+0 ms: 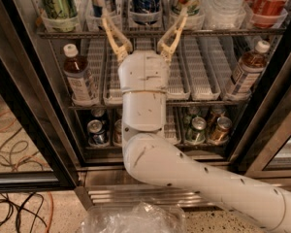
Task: Pick pepsi can from top shelf of fridge
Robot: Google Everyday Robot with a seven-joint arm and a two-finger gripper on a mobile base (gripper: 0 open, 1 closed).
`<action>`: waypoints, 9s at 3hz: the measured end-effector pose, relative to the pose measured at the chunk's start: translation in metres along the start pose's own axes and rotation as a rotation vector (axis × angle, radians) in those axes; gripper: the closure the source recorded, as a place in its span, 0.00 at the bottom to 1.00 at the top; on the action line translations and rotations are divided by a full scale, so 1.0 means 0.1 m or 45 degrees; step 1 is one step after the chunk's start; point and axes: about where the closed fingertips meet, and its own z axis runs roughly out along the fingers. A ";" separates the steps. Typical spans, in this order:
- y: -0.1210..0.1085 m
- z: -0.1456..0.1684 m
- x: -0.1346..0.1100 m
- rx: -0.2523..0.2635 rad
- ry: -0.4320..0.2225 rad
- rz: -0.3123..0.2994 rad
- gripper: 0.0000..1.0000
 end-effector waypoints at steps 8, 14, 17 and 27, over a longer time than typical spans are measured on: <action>0.12 0.24 0.14 -0.044 0.107 -0.012 0.42; -0.04 0.79 0.43 0.039 0.193 0.016 0.32; 0.04 1.02 0.67 0.024 0.243 0.020 0.50; 0.01 1.18 0.04 -0.039 -0.205 0.009 1.00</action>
Offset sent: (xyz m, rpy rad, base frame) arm -0.0016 -0.0025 -0.0099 -0.0231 0.0599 0.0040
